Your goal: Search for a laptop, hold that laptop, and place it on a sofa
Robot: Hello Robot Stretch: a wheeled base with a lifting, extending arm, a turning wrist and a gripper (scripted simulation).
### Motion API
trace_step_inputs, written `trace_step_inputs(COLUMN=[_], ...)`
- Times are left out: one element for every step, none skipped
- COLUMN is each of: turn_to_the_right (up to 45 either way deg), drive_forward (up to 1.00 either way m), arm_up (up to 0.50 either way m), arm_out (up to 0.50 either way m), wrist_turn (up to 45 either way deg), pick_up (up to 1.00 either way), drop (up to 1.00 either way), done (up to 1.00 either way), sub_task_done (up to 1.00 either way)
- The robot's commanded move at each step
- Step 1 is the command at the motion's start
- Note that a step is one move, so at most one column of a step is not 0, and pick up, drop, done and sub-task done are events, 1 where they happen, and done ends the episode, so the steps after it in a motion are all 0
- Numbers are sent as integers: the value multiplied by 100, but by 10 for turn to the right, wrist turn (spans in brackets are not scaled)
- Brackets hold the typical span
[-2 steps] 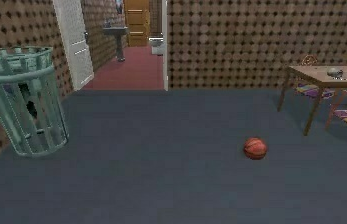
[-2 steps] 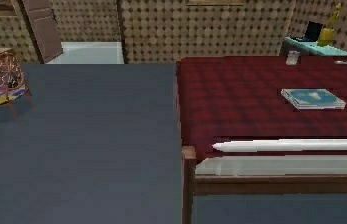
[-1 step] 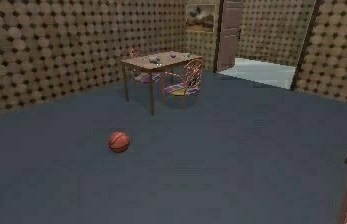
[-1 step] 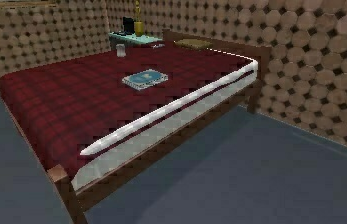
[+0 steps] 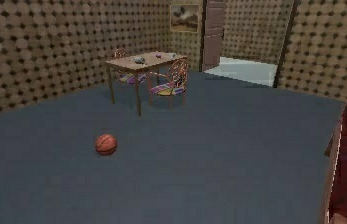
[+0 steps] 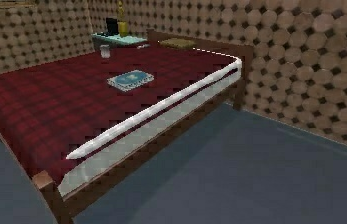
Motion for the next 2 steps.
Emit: trace_step_inputs(turn_to_the_right=[0,390], drive_forward=[65,0], arm_up=[0,0], arm_out=[0,0], wrist_turn=[0,0], pick_up=[0,0], drop=[0,0], done=[0,0], sub_task_done=[0,0])
